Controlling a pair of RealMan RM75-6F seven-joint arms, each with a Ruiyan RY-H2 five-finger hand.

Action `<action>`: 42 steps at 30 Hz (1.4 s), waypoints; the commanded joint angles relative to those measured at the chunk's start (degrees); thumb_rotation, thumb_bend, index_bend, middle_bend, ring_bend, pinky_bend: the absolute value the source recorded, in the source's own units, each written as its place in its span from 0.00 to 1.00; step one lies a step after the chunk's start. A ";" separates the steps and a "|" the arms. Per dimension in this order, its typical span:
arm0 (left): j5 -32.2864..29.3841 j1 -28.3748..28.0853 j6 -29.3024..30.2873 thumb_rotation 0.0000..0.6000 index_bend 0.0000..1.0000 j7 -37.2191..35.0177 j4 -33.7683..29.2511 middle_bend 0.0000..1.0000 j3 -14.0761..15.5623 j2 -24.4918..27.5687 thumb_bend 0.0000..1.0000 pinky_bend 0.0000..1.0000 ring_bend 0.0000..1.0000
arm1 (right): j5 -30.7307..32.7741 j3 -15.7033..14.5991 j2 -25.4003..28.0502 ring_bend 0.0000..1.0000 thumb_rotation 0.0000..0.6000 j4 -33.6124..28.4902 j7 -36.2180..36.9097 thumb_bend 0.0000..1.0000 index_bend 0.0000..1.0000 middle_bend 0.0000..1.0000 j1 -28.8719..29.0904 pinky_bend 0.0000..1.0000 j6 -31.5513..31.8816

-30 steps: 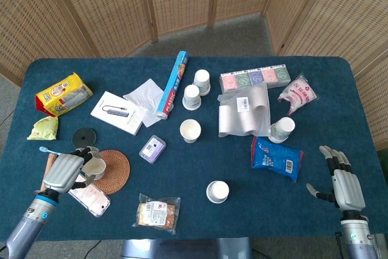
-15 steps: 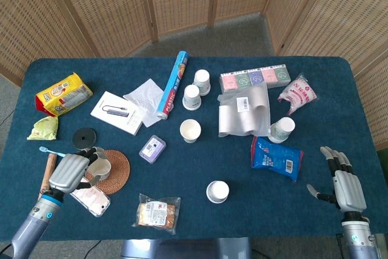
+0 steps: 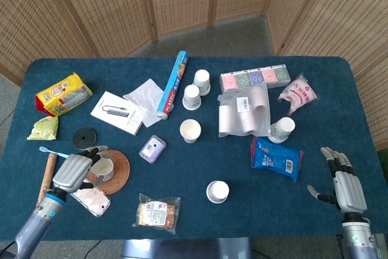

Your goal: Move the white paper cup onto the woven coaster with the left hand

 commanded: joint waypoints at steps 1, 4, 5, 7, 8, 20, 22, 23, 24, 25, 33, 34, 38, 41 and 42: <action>-0.13 0.05 -0.20 1.00 0.22 -0.04 -0.23 0.16 0.04 0.22 0.37 0.33 0.15 | 0.01 0.02 0.05 0.00 1.00 -0.03 -0.01 0.25 0.00 0.00 -0.01 0.00 0.02; -0.48 -0.09 -1.03 1.00 0.14 0.28 -1.02 0.09 0.17 1.00 0.37 0.21 0.05 | -0.10 0.06 0.10 0.00 1.00 -0.11 -0.01 0.25 0.00 0.00 0.04 0.00 0.11; -0.63 -0.17 -1.40 1.00 0.11 0.44 -1.35 0.06 0.25 1.28 0.37 0.15 0.02 | -0.12 0.08 0.11 0.00 1.00 -0.13 -0.01 0.25 0.00 0.00 0.05 0.00 0.14; -0.88 -0.36 -2.15 1.00 0.06 0.71 -2.16 0.02 0.40 1.93 0.37 0.07 0.00 | -0.18 0.12 0.10 0.00 1.00 -0.15 0.04 0.25 0.00 0.00 0.07 0.00 0.22; -0.95 -0.42 -2.44 1.00 0.04 0.79 -2.47 0.01 0.48 2.17 0.37 0.05 0.00 | -0.20 0.12 0.10 0.00 1.00 -0.16 0.08 0.25 0.00 0.00 0.08 0.00 0.22; -1.41 -1.50 -4.52 0.86 0.00 1.33 -7.44 0.00 0.21 5.90 0.37 0.00 0.00 | -0.70 -0.01 0.51 0.00 1.00 -0.61 0.26 0.25 0.00 0.00 0.07 0.00 0.51; -0.81 -1.85 -4.69 0.83 0.00 0.89 -8.77 0.00 0.14 7.01 0.37 0.00 0.00 | -0.79 -0.02 0.61 0.00 1.00 -0.78 0.27 0.25 0.00 0.00 0.05 0.00 0.61; -0.21 -1.99 -4.50 0.82 0.00 0.05 -9.82 0.00 0.02 7.79 0.37 0.00 0.00 | -0.85 -0.04 0.66 0.00 1.00 -0.88 0.24 0.25 0.00 0.00 0.02 0.00 0.70; 0.33 -2.01 -4.16 0.81 0.00 -1.12 -10.66 0.00 -0.11 8.34 0.37 0.00 0.00 | -0.90 -0.06 0.72 0.00 1.00 -0.95 0.20 0.25 0.00 0.00 -0.01 0.00 0.77; 0.81 -1.95 -3.70 0.80 0.00 -2.83 -11.52 0.00 -0.28 8.88 0.37 0.00 0.00 | -0.94 -0.06 0.78 0.00 1.00 -1.04 0.15 0.25 0.00 0.00 -0.04 0.00 0.86; 2.95 0.81 3.76 0.77 0.00 -7.01 -15.42 0.00 -1.77 13.50 0.37 0.00 0.00 | -0.81 0.43 1.88 0.00 1.00 -1.76 -0.29 0.25 0.00 0.00 -0.37 0.00 1.96; 2.60 1.62 5.19 0.77 0.00 -6.13 -15.83 0.00 -1.96 13.86 0.37 0.00 0.00 | -0.81 0.64 2.17 0.00 1.00 -1.94 -0.64 0.25 0.00 0.00 -0.38 0.00 2.29; 1.33 4.46 9.12 0.81 0.04 -2.78 -16.93 0.00 -1.85 15.38 0.37 0.00 0.00 | -0.67 1.28 3.17 0.00 1.00 -2.89 -2.75 0.25 0.00 0.00 -0.35 0.00 3.18; 0.94 7.00 12.41 0.82 0.06 -1.75 -17.69 0.00 -1.42 16.59 0.37 0.00 0.00 | -0.76 1.66 3.75 0.00 1.00 -3.66 -5.16 0.25 0.00 0.00 -0.30 0.00 3.98; 0.89 7.82 13.47 0.82 0.06 -1.56 -17.75 0.00 -1.27 16.84 0.37 0.00 0.00 | -0.90 1.73 3.86 0.00 1.00 -3.89 -5.87 0.25 0.00 0.00 -0.29 0.00 4.28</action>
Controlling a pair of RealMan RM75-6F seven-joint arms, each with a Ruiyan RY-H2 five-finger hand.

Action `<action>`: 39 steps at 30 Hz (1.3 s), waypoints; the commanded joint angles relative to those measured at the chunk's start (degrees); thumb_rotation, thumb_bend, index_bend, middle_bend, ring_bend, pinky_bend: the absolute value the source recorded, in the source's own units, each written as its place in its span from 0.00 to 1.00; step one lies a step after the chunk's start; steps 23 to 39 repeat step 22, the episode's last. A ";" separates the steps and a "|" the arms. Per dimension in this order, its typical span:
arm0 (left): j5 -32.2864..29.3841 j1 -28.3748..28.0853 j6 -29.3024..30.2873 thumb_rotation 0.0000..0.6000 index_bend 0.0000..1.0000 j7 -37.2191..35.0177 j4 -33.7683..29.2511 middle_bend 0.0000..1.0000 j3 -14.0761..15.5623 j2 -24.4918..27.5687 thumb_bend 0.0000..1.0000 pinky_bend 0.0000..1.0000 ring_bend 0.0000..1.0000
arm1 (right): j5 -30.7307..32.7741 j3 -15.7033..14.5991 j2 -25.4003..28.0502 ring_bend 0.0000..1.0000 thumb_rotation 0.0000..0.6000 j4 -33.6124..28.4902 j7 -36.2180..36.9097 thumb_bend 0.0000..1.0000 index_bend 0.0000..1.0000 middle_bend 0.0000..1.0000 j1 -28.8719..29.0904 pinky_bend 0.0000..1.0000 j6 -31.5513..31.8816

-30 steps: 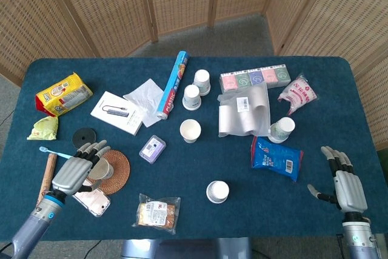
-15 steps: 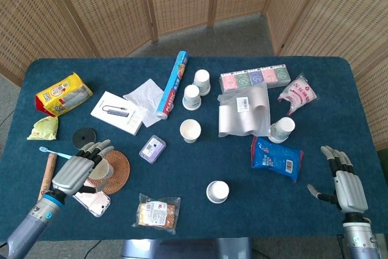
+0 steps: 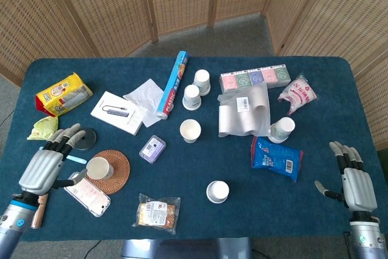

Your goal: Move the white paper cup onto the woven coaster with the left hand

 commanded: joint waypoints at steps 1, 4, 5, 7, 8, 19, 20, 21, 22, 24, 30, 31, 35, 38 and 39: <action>-0.54 3.46 4.07 0.82 0.07 1.32 -0.79 0.00 0.61 1.49 0.37 0.00 0.00 | -0.49 0.40 0.65 0.00 1.00 -1.00 -2.64 0.25 0.00 0.00 0.01 0.00 1.29; -0.32 5.62 5.69 0.82 0.08 2.59 -0.77 0.00 1.84 2.09 0.37 0.00 0.00 | -1.76 0.27 0.94 0.00 1.00 -1.38 -4.53 0.26 0.00 0.00 -0.11 0.00 2.54; -0.20 6.13 6.06 0.82 0.08 2.94 -0.69 0.00 2.13 2.17 0.37 0.00 0.00 | -2.21 0.18 1.04 0.00 1.00 -1.47 -5.02 0.26 0.00 0.00 -0.17 0.00 2.91; 0.05 7.09 6.92 0.83 0.09 3.24 -0.43 0.00 2.47 2.15 0.37 0.00 0.00 | -3.09 -0.03 1.27 0.00 1.00 -1.75 -5.73 0.26 0.00 0.00 -0.34 0.00 3.65; 0.13 7.64 7.43 0.83 0.09 3.16 -0.29 0.00 2.58 2.12 0.37 0.00 0.00 | -3.61 -0.17 1.45 0.00 1.00 -2.06 -6.06 0.26 0.00 0.00 -0.49 0.00 4.13; 0.85 9.39 7.96 0.83 0.09 1.24 0.44 0.00 2.43 2.70 0.37 0.00 0.00 | -5.22 -1.05 1.54 0.00 1.00 -3.66 -5.90 0.26 0.00 0.00 -1.55 0.00 6.02; 0.90 9.41 7.80 0.84 0.09 1.06 0.59 0.00 2.35 2.64 0.37 0.00 0.00 | -5.22 -1.11 1.44 0.00 1.00 -3.69 -5.99 0.26 0.00 0.00 -1.60 0.00 6.04; 0.89 9.42 7.64 0.84 0.09 0.94 0.71 0.00 2.30 2.58 0.37 0.00 0.00 | -5.22 -1.15 1.40 0.00 1.00 -3.74 -6.04 0.26 0.00 0.00 -1.63 0.00 6.05; 0.86 9.42 7.44 0.83 0.09 0.74 0.93 0.00 2.22 2.46 0.37 0.00 0.00 | -5.22 -1.19 1.40 0.00 1.00 -3.85 -6.12 0.26 0.00 0.00 -1.65 0.00 6.02; 0.86 9.42 7.44 0.83 0.09 0.74 0.93 0.00 2.22 2.46 0.37 0.00 0.00 | -5.22 -1.19 1.40 0.00 1.00 -3.85 -6.12 0.26 0.00 0.00 -1.65 0.00 6.02; 0.86 9.42 7.44 0.83 0.09 0.74 0.93 0.00 2.22 2.46 0.37 0.00 0.00 | -5.22 -1.19 1.40 0.00 1.00 -3.85 -6.12 0.26 0.00 0.00 -1.65 0.00 6.02; 0.86 9.42 7.44 0.83 0.09 0.74 0.93 0.00 2.22 2.46 0.37 0.00 0.00 | -5.22 -1.19 1.40 0.00 1.00 -3.85 -6.12 0.26 0.00 0.00 -1.65 0.00 6.02; 0.86 9.42 7.44 0.83 0.09 0.74 0.93 0.00 2.22 2.46 0.37 0.00 0.00 | -5.22 -1.19 1.40 0.00 1.00 -3.85 -6.12 0.26 0.00 0.00 -1.65 0.00 6.02; 0.86 9.42 7.44 0.83 0.09 0.74 0.93 0.00 2.22 2.46 0.37 0.00 0.00 | -5.22 -1.19 1.40 0.00 1.00 -3.85 -6.12 0.26 0.00 0.00 -1.65 0.00 6.02; 0.86 9.42 7.44 0.83 0.09 0.74 0.93 0.00 2.22 2.46 0.37 0.00 0.00 | -5.22 -1.19 1.40 0.00 1.00 -3.85 -6.12 0.26 0.00 0.00 -1.65 0.00 6.02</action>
